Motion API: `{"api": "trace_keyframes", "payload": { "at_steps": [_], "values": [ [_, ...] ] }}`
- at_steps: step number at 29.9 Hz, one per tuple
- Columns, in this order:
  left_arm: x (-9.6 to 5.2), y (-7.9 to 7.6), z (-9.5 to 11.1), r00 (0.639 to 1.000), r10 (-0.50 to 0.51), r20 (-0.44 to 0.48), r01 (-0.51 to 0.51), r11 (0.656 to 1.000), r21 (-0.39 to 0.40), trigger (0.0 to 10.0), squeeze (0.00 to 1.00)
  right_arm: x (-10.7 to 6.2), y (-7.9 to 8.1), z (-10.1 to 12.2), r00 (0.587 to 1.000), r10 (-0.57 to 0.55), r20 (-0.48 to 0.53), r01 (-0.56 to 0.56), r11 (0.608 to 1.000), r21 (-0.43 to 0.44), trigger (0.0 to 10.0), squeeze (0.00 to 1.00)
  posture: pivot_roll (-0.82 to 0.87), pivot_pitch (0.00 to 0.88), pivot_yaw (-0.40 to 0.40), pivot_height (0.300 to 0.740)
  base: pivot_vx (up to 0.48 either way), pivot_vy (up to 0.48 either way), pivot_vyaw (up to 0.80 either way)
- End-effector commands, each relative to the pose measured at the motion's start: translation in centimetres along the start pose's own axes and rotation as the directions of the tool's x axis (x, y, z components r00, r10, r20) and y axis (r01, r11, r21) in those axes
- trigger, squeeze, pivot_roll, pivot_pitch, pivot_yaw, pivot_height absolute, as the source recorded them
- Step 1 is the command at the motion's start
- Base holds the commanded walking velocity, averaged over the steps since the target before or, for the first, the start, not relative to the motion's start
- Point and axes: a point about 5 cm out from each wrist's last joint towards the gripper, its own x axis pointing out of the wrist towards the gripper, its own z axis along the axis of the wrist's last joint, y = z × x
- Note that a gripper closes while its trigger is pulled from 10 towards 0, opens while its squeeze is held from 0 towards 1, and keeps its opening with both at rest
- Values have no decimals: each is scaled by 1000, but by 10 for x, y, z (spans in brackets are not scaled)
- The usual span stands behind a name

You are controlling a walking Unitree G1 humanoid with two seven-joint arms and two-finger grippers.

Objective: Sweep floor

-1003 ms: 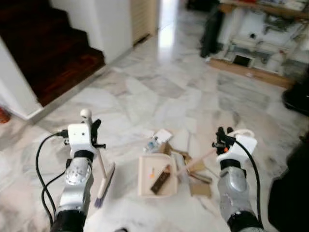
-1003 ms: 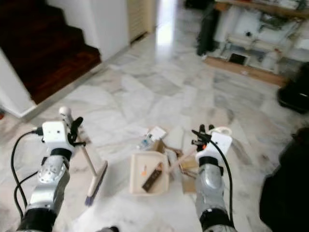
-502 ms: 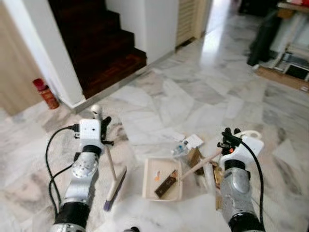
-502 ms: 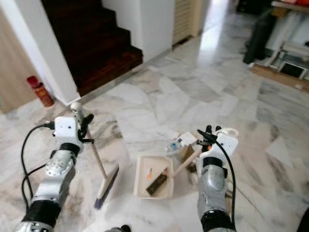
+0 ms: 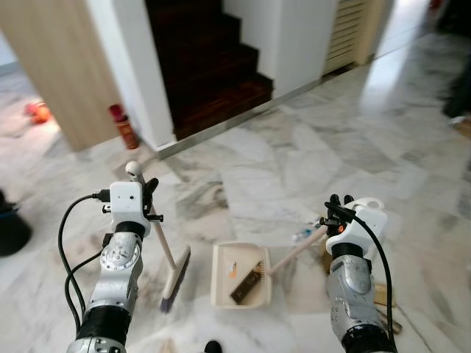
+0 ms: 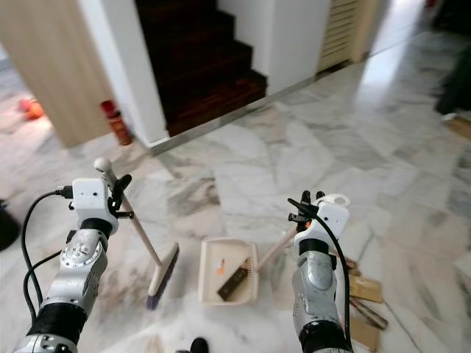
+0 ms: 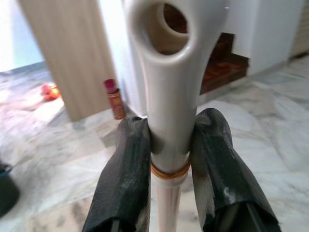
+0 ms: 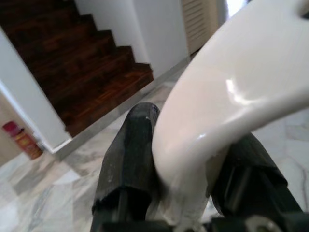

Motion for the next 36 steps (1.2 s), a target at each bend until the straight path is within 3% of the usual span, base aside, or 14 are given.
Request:
{"api": "trace_keyframes", "payload": {
  "at_steps": [1, 23, 36],
  "values": [
    [2, 7, 9, 998, 31, 48, -31, 1000, 0, 10000, 0, 5, 5, 11, 999, 20, 45, -20, 1000, 9, 10000, 0, -39, 0, 1, 740, 0, 0, 756],
    [1, -1, 5, 999, 14, 29, -13, 1000, -16, 10000, 0, 6, 6, 10, 999, 35, 34, -36, 999, 8, 10000, 0, -53, 0, 7, 740, 0, 0, 725],
    [-1, -2, 4, 1000, 12, 27, -12, 1000, -14, 10000, 0, 6, 3, 9, 999, 28, 16, -28, 1000, 13, 10000, 0, -53, 1, -1, 740, 0, 0, 431]
  ]
}}
